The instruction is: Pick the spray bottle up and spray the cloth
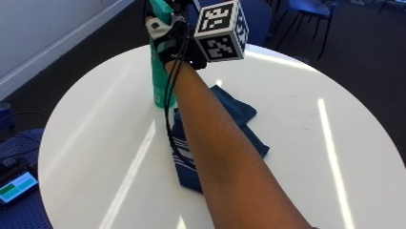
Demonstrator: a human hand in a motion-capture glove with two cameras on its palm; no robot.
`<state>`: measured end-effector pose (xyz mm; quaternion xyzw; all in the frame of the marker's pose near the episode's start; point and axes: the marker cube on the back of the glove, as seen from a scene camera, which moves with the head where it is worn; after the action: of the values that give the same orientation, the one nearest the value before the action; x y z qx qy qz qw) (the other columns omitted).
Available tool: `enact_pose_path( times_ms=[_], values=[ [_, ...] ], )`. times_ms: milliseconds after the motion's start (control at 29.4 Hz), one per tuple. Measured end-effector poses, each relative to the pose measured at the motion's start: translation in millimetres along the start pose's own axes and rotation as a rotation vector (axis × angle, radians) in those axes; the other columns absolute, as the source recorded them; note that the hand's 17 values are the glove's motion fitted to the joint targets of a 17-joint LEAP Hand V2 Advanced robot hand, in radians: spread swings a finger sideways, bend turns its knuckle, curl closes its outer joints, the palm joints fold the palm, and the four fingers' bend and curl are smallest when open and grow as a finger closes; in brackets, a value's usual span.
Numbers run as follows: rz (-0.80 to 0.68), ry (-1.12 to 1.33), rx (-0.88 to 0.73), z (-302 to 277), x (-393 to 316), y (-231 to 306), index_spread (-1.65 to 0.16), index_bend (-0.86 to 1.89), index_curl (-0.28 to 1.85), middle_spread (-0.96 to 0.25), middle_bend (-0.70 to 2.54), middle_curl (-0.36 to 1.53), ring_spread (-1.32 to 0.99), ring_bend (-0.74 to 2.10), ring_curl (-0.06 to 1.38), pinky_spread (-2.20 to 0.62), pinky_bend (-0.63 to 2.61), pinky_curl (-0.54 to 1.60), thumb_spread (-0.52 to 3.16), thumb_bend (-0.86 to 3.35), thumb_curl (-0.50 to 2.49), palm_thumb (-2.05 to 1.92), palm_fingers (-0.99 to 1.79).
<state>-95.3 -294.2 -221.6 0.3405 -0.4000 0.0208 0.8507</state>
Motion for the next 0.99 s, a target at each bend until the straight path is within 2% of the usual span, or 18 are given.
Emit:
enact_pose_path(
  times_ms=[408, 986],
  values=[
    [-0.042, -0.003, 0.01, -7, -24, -14, -0.28, 0.3, 0.56, -0.17, 0.48, 0.49, -0.16, 0.57, 0.45, -0.2, 0.43, 0.4, 0.52, -0.03, 0.88, 0.89, 1.33],
    [-0.005, 0.007, -0.019, 6, -14, -9, -0.28, 0.29, 0.57, -0.18, 0.46, 0.5, -0.18, 0.57, 0.45, -0.22, 0.44, 0.4, 0.55, -0.03, 0.87, 0.89, 1.33]
  ],
)
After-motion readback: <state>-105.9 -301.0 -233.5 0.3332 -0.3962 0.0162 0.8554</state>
